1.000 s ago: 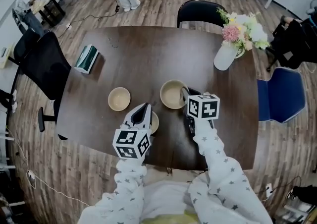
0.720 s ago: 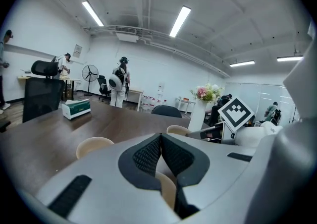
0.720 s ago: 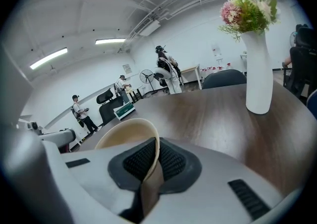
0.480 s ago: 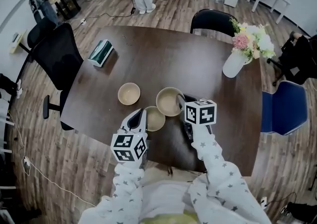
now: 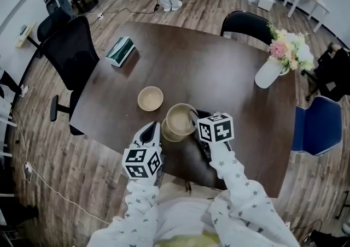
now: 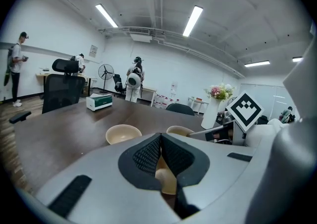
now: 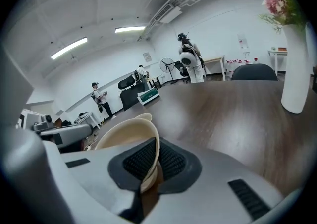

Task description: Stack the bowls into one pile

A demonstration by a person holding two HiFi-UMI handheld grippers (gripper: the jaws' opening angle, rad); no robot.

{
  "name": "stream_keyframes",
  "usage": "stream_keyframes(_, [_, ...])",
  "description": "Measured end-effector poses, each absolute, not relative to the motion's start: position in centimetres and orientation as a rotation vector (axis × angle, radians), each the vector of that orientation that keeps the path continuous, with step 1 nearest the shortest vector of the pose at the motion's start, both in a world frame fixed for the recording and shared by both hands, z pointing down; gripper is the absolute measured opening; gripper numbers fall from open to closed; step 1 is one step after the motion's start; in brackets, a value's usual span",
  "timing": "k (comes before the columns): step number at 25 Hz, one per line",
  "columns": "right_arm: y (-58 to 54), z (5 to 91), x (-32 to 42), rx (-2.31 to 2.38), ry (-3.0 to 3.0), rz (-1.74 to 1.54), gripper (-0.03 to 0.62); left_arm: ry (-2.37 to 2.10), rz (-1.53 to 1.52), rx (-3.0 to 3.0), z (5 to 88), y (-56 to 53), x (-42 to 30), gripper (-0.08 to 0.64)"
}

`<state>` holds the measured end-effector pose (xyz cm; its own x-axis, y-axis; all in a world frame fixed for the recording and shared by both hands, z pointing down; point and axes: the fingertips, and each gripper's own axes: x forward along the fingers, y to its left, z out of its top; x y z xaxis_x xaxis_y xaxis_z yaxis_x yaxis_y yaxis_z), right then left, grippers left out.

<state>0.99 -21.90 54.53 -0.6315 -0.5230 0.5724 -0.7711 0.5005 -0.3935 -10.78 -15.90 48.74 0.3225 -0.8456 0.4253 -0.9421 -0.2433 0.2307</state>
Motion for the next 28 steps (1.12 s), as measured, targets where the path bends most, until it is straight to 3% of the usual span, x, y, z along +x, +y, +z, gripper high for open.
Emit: stream_keyframes(28, [-19.8,59.3,-2.9,0.963,-2.204,0.639,0.034,-1.503,0.350,2.083,52.4,-15.4,-13.5,0.026])
